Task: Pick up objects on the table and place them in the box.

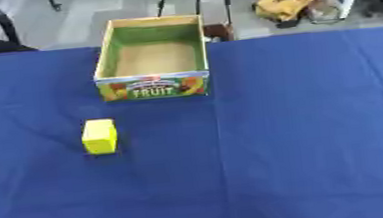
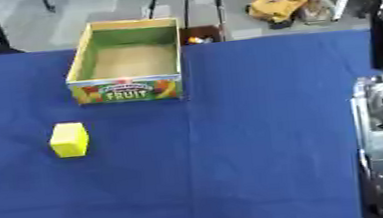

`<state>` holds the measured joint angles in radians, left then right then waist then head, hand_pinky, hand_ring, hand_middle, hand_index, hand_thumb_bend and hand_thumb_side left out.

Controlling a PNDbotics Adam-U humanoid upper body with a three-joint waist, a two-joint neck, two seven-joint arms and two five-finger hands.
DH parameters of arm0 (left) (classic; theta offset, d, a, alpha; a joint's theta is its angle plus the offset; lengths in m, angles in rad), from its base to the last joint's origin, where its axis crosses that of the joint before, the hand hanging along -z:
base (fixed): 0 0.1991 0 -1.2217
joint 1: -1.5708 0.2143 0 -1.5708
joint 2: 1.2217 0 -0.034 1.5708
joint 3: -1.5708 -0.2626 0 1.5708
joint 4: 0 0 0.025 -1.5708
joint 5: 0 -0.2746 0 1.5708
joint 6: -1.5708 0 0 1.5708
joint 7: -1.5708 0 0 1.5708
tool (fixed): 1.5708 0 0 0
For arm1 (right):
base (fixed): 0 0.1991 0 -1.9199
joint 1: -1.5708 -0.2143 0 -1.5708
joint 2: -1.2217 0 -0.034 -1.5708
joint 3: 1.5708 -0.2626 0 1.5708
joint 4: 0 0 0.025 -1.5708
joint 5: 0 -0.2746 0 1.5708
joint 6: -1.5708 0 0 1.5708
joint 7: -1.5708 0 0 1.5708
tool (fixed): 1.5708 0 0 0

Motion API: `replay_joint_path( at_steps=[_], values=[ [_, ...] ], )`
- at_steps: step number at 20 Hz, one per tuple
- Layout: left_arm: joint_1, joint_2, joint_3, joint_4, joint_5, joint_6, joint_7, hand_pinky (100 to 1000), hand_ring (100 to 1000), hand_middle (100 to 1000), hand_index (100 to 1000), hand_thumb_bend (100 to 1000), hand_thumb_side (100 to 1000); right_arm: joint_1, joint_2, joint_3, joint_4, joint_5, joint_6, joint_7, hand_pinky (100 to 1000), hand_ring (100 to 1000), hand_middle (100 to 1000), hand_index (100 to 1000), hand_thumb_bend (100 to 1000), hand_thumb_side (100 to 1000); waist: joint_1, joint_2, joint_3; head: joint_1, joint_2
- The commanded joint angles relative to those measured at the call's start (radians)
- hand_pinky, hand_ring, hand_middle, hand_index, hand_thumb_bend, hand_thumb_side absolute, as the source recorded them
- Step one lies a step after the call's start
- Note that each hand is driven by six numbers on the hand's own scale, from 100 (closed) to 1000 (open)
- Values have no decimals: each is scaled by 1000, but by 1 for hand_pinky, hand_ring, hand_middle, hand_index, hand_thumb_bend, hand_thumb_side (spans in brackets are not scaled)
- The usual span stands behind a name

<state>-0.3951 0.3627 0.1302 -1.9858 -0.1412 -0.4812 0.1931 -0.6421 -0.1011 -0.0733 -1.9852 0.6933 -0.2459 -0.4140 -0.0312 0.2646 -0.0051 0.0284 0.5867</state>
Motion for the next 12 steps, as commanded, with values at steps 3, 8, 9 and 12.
replay_joint_path(
  at_steps=[3, 8, 9, 12],
  values=[
    [3, 81, 24, -14, -46, 43, 10, 700, 779, 805, 1000, 356, 1000, -10, -26, -3, -15, 0, 2, -1, 760, 850, 659, 856, 100, 971, 9, -19, 1, -4, -10],
    [27, 243, 26, -14, -191, 172, 8, 714, 788, 813, 1000, 426, 1000, -4, -34, -1, -15, 0, 4, 2, 761, 850, 659, 856, 100, 971, 18, -27, 2, -6, -6],
    [35, 283, 20, -14, -222, 207, -2, 716, 785, 812, 1000, 428, 1000, -3, -36, 0, -15, 0, 4, 3, 760, 850, 659, 856, 100, 970, 21, -28, 2, -5, -5],
    [61, 391, -10, -14, -306, 301, -52, 721, 788, 818, 1000, 427, 1000, 0, -40, 1, -15, -1, 6, 6, 760, 850, 658, 856, 100, 971, 25, -30, 2, -3, -3]
  ],
)
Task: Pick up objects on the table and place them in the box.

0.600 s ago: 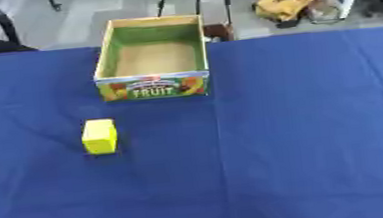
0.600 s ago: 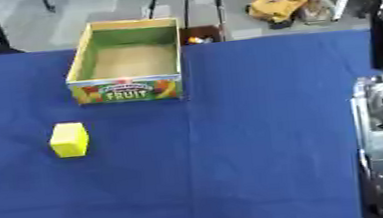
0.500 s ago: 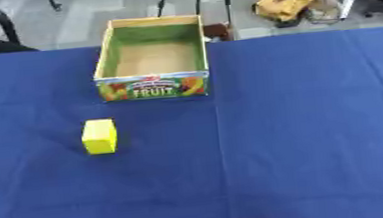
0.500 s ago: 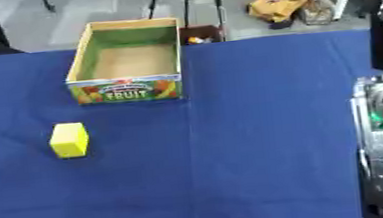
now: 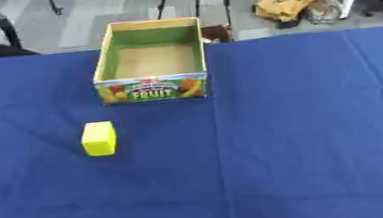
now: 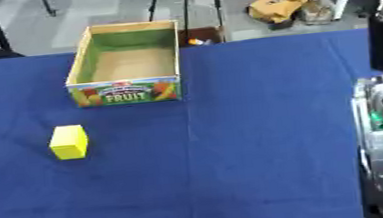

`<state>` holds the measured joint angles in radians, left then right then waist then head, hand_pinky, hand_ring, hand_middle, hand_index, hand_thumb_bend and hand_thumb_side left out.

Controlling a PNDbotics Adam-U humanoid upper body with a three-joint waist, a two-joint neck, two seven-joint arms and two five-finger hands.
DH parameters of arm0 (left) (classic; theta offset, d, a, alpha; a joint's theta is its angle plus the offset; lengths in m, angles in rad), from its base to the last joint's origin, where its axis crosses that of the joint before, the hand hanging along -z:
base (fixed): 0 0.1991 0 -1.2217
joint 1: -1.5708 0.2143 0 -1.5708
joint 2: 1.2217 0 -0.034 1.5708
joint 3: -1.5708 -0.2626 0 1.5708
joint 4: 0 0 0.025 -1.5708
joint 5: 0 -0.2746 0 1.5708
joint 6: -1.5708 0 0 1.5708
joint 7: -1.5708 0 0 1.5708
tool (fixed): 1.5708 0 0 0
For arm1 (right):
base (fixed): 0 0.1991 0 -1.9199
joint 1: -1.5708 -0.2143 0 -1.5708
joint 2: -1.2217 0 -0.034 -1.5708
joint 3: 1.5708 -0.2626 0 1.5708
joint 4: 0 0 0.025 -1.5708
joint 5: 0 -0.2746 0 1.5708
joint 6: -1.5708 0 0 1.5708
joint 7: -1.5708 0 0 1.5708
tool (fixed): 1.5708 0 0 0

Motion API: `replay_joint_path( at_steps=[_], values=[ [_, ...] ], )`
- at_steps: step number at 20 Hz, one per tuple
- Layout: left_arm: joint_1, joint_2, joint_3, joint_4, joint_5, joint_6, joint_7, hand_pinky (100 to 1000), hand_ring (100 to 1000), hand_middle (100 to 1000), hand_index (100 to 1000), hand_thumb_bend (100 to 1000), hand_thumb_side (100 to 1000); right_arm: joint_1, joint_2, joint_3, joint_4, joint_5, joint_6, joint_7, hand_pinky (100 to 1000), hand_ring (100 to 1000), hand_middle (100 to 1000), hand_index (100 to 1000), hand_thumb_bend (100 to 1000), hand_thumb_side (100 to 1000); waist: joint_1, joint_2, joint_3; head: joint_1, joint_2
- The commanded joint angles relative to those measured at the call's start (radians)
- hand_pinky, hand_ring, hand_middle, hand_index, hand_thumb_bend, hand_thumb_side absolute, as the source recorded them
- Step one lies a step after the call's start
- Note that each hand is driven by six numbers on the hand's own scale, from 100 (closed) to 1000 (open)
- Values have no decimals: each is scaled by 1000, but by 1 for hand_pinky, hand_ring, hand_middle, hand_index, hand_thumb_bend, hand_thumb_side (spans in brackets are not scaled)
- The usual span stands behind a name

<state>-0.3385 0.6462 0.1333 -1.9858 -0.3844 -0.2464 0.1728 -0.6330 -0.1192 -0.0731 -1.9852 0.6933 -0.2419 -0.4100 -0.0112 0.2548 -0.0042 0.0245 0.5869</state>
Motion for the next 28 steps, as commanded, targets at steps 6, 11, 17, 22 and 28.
replay_joint_path(
  at_steps=[6, 11, 17, 22, 28],
  values=[
    [43, 284, -80, -14, -169, 212, -230, 735, 815, 854, 1000, 448, 1000, -8, -27, 5, -15, -3, 2, 8, 761, 850, 657, 856, 100, 975, 9, -22, -3, 7, -1],
    [28, 393, -121, -14, -193, 261, -488, 741, 845, 883, 1000, 481, 1000, -7, -30, 8, -15, -5, 3, 13, 762, 850, 656, 856, 100, 979, 9, -24, -7, 17, 6],
    [-22, 463, -152, -14, -194, 267, -710, 754, 857, 909, 1000, 554, 993, -7, -32, 11, -15, -9, 4, 19, 762, 850, 653, 855, 100, 980, 9, -22, -7, 28, -1],
    [-63, 487, -191, -14, -172, 297, -875, 763, 870, 921, 1000, 619, 926, -8, -32, 15, -15, -12, 3, 24, 762, 850, 651, 855, 100, 980, 10, -20, -11, 36, -9],
    [-129, 488, -252, -14, -145, 316, -993, 757, 858, 896, 1000, 662, 848, -10, -29, 20, -15, -17, 1, 30, 762, 850, 650, 855, 100, 981, 11, -18, -19, 51, -18]
  ],
)
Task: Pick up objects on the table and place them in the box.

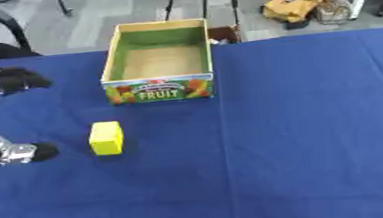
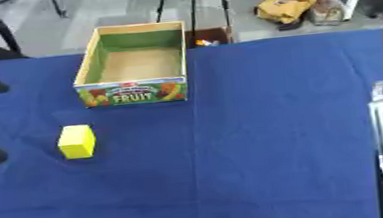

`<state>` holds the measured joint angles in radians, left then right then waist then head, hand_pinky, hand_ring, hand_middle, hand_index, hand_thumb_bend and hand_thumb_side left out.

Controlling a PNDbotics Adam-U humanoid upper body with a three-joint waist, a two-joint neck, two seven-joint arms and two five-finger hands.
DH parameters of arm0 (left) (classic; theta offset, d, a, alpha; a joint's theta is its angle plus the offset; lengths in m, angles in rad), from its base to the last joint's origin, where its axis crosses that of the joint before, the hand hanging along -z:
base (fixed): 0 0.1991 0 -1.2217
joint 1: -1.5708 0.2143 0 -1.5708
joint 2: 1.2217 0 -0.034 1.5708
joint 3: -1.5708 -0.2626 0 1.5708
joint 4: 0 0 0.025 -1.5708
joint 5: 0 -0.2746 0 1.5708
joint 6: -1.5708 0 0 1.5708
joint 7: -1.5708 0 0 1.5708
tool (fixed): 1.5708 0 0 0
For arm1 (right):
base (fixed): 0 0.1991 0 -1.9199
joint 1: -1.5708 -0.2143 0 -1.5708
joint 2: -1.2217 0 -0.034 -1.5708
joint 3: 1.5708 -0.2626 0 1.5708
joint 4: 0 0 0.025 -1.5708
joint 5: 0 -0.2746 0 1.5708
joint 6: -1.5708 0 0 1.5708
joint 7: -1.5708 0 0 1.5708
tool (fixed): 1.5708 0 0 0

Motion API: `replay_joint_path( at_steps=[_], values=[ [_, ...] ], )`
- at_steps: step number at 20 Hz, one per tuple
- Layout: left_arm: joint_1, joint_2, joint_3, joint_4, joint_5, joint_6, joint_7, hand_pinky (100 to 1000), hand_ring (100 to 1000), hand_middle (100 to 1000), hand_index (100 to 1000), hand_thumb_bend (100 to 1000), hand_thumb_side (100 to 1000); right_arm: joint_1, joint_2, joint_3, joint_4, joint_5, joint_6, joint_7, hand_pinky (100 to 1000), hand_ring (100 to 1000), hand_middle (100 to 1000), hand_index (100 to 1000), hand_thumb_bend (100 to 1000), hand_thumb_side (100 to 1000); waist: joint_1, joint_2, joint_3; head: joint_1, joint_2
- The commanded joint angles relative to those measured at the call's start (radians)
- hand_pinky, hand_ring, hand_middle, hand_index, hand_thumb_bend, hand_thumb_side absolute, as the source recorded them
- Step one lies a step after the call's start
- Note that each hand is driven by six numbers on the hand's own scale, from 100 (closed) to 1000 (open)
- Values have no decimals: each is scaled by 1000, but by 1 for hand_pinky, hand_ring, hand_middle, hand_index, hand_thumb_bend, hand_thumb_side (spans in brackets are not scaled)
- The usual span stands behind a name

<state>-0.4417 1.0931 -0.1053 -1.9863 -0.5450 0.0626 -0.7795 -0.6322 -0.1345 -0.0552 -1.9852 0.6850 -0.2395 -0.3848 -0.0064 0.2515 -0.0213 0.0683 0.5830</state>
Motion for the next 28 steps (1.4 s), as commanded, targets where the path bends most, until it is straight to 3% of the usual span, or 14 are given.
replay_joint_path(
  at_steps=[1, 5, 11, 20, 28],
  values=[
    [-36, 41, -24, -13, 20, 12, -55, 757, 857, 892, 1000, 667, 838, -11, -13, 3, -15, -9, -2, 6, 762, 850, 649, 855, 100, 982, 6, -14, -3, 9, -15],
    [-89, 31, -64, 20, 46, 33, -102, 747, 848, 882, 1000, 689, 768, -14, -11, 6, -15, -12, -3, 10, 762, 850, 648, 855, 100, 981, 6, -12, -9, 17, -18],
    [-186, -8, -120, 117, 45, 24, -126, 738, 842, 876, 1000, 636, 691, -15, -7, 11, -15, -17, -6, 17, 761, 850, 645, 855, 100, 980, 7, -8, -18, 30, -23],
    [-326, -112, -201, 343, 17, 13, -127, 718, 823, 835, 1000, 610, 676, -16, -5, 13, -15, -24, -7, 23, 760, 850, 640, 854, 100, 972, 11, 1, -35, 46, -36],
    [-408, -201, -251, 532, -64, -31, -127, 709, 818, 859, 1000, 631, 651, -19, -4, 13, -15, -29, -7, 23, 759, 850, 637, 854, 100, 966, 11, 13, -41, 55, -49]
  ],
)
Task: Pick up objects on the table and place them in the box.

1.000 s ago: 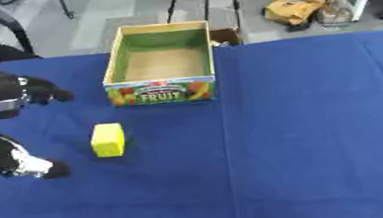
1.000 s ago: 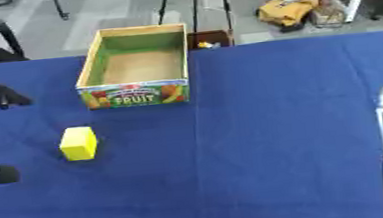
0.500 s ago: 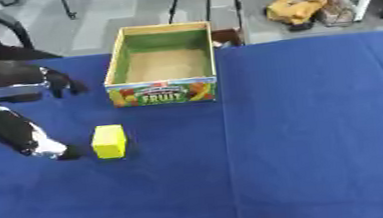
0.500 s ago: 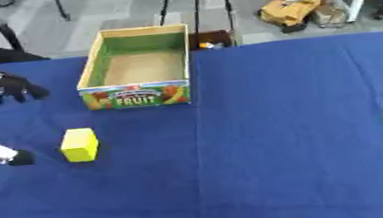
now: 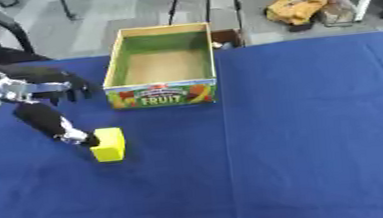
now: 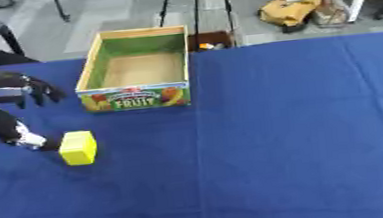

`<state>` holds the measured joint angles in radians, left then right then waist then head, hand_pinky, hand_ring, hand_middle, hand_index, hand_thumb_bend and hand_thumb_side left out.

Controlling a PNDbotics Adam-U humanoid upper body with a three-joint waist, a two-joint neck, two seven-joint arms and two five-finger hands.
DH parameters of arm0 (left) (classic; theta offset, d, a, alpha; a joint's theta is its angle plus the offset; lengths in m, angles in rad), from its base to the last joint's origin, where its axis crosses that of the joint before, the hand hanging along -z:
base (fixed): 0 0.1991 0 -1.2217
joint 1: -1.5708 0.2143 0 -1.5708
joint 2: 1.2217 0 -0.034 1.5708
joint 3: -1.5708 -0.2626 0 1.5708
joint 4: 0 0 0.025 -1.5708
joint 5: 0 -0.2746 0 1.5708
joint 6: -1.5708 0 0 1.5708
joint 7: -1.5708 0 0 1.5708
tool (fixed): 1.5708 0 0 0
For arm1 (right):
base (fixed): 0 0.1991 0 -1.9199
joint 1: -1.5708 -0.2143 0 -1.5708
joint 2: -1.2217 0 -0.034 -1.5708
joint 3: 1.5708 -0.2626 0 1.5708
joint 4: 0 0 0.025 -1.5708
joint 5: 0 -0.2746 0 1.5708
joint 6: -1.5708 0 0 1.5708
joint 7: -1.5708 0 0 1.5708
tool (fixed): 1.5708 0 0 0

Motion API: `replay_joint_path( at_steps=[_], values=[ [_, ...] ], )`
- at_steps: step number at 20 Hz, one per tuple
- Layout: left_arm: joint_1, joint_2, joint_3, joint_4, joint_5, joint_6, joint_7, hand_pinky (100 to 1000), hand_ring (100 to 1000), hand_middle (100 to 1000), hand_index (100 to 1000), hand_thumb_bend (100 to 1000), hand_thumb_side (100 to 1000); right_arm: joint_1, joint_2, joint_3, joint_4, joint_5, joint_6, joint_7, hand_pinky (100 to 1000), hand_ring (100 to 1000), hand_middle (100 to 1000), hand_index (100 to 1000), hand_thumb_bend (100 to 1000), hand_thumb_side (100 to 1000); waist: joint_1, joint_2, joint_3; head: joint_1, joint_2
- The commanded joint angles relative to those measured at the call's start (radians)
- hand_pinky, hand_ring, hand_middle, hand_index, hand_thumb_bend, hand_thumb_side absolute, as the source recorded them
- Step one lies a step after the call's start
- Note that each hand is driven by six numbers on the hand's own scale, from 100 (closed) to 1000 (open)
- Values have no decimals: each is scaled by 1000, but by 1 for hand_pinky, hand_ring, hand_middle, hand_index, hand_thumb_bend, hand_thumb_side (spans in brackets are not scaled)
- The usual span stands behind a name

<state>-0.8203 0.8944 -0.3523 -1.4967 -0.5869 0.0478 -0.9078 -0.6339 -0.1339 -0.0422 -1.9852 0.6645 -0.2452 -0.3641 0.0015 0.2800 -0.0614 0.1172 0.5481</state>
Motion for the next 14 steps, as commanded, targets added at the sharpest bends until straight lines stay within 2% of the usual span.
replay_joint_path(
  at_steps=[1, 7, 11, 14],
  values=[
    [-37, -12, -8, 65, -30, -23, 1, 708, 817, 863, 1000, 632, 646, -18, -5, -1, -15, -9, -1, 2, 759, 850, 637, 854, 100, 965, 4, -14, -2, 8, -16],
    [-60, -53, -20, 164, -86, -64, 1, 703, 783, 891, 1000, 623, 621, -21, -6, -4, -15, -10, 1, -1, 758, 850, 634, 853, 100, 959, 3, -4, -7, 13, -27],
    [-63, -74, -25, 227, -118, -87, 1, 716, 801, 917, 1000, 639, 608, -23, -7, -5, -15, -12, 3, -2, 757, 850, 631, 853, 100, 956, 3, 3, -10, 17, -30],
    [-68, -88, -24, 267, -145, -112, 1, 714, 799, 909, 1000, 617, 594, -24, -7, -7, -15, -12, 5, -3, 757, 850, 630, 853, 100, 954, 3, 7, -12, 21, -31]
  ],
)
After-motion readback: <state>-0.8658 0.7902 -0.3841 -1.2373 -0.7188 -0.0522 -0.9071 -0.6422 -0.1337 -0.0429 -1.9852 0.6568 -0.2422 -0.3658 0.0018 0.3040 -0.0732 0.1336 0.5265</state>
